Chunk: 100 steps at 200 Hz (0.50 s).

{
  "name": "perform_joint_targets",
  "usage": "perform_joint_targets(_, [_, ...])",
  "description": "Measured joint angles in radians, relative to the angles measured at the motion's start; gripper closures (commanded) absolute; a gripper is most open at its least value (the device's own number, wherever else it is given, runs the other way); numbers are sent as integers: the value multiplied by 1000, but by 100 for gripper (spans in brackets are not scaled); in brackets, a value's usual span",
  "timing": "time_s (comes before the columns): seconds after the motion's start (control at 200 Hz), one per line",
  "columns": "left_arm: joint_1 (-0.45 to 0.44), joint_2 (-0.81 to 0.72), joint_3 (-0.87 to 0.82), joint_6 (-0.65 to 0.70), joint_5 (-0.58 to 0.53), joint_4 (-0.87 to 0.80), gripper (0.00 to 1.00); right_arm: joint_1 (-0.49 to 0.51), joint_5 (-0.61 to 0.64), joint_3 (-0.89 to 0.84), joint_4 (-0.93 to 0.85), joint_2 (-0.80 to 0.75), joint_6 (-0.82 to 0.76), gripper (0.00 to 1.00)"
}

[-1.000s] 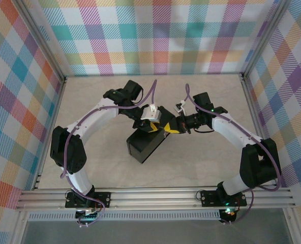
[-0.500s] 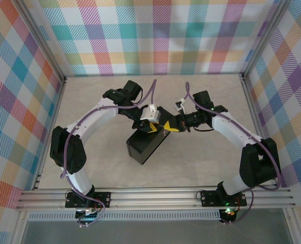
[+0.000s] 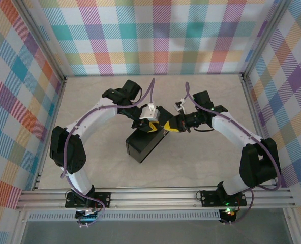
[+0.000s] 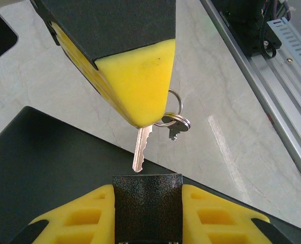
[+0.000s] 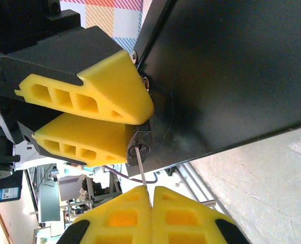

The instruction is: Unlock the padlock with the key

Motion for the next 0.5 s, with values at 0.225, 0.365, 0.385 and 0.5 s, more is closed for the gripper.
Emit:
perform_joint_targets(0.225, [4, 0, 0, 0, 2, -2, 82, 7, -5, 3, 7, 19, 0, 96])
perform_joint_targets(0.365, [4, 0, 0, 0, 2, -3, 82, 9, -5, 4, 8, 20, 0, 96])
perform_joint_targets(0.385, [4, 0, 0, 0, 2, -3, 82, 10, -5, 4, 9, 20, 0, 96])
perform_joint_targets(0.5, [4, 0, 0, 0, 2, -4, 82, 11, -5, 4, 11, 20, 1, 96])
